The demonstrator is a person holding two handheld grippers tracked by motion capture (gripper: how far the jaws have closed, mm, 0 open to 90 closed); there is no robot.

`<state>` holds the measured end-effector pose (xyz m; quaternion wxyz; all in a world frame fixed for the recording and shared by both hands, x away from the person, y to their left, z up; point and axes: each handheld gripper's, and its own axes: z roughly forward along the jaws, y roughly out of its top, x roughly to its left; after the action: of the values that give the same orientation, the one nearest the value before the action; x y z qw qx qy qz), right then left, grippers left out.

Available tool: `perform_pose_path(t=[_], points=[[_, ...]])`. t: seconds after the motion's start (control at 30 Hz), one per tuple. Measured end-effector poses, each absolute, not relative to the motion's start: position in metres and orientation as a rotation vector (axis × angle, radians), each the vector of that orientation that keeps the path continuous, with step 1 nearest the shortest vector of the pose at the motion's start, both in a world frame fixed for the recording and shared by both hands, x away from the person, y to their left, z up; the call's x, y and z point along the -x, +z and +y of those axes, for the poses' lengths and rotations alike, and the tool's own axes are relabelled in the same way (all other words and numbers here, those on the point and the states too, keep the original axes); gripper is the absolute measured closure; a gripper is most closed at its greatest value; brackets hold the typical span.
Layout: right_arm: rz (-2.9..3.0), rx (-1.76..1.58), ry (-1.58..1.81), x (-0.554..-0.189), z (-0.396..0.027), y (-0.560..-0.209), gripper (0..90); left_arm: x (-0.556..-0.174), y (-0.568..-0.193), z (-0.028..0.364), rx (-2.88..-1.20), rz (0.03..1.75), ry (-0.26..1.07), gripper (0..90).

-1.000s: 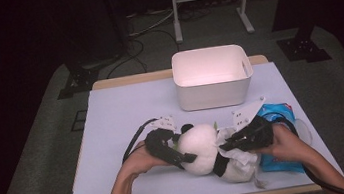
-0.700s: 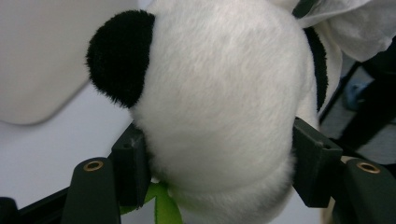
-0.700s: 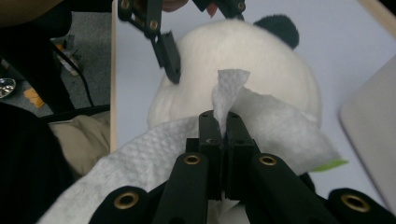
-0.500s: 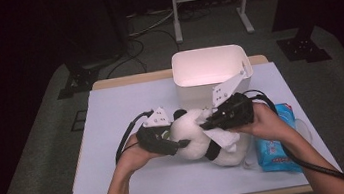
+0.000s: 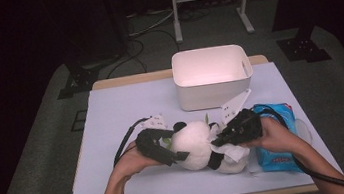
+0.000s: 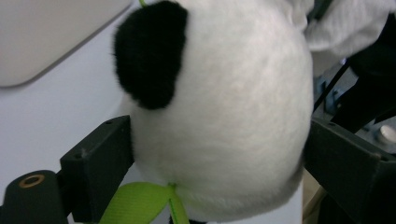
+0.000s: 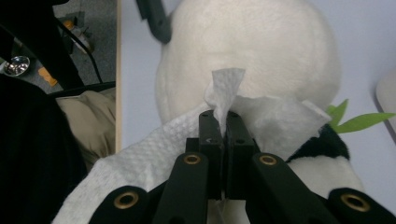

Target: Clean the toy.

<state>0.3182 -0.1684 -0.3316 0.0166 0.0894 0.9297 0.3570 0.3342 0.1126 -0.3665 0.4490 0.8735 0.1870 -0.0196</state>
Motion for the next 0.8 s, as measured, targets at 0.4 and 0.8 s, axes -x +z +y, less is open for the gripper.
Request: perform_pose_path(t=[0.4,0.8], points=[[2.841,-0.267,1.159,-0.318,-0.166,-0.307,87.6,-0.330,-0.356,0.099,-2.179,0.371,-0.013,27.9],[2.847,-0.158,1.118,-0.334,-0.112,-0.277,87.5,-0.318,-0.345,0.090,-2.228,0.296,0.073,29.4]])
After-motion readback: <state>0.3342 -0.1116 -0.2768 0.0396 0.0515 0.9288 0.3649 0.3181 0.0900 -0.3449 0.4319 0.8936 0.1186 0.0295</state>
